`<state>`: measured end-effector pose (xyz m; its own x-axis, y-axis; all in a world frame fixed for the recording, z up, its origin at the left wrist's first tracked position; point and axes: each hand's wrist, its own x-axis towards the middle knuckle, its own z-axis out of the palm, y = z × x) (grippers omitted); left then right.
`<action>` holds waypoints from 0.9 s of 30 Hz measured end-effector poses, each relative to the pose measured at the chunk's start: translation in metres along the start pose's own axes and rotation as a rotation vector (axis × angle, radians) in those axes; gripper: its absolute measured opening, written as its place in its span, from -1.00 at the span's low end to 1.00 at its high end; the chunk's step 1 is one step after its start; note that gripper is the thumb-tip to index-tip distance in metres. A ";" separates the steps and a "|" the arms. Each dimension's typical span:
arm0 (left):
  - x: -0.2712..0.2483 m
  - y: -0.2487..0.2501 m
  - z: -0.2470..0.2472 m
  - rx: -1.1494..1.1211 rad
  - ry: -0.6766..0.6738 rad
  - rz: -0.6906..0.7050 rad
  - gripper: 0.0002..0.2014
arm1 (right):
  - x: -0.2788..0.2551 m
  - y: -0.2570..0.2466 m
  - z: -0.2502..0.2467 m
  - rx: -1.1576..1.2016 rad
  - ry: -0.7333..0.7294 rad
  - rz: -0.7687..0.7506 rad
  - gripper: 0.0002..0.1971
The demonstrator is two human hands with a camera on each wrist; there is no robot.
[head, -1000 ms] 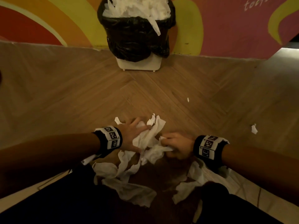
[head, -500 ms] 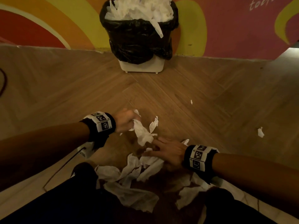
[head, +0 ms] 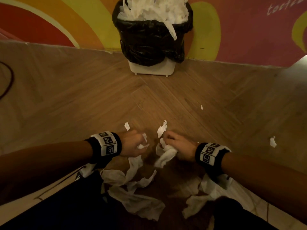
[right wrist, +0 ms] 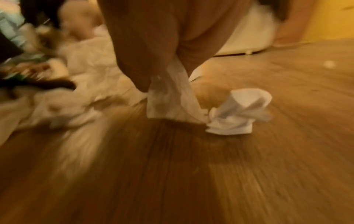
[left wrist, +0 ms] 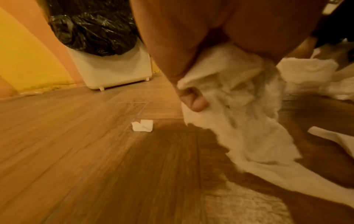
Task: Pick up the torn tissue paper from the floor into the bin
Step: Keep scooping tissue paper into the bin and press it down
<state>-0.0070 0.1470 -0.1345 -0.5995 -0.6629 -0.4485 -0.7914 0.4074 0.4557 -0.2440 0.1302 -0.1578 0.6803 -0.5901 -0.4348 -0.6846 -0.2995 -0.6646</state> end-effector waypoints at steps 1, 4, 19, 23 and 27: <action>0.000 0.000 -0.001 0.006 -0.008 0.014 -0.79 | -0.001 0.005 -0.003 -0.042 0.010 -0.025 -0.65; -0.003 -0.002 -0.003 -0.038 -0.027 0.028 -0.89 | 0.000 0.006 -0.018 -0.045 0.096 -0.059 -0.74; -0.017 -0.007 0.030 0.330 -0.454 0.098 -0.20 | 0.049 0.012 -0.006 -0.519 0.116 0.020 -0.53; -0.012 -0.014 0.035 0.245 -0.339 0.098 -0.54 | 0.055 0.009 -0.012 -0.244 0.250 0.043 -0.82; -0.005 -0.012 0.003 0.033 -0.123 0.017 -0.71 | 0.056 0.014 -0.020 -0.130 0.267 0.102 -0.79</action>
<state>0.0053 0.1471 -0.1401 -0.6216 -0.5742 -0.5329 -0.7831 0.4396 0.4398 -0.2204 0.0779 -0.1789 0.5253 -0.7928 -0.3091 -0.7853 -0.3117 -0.5350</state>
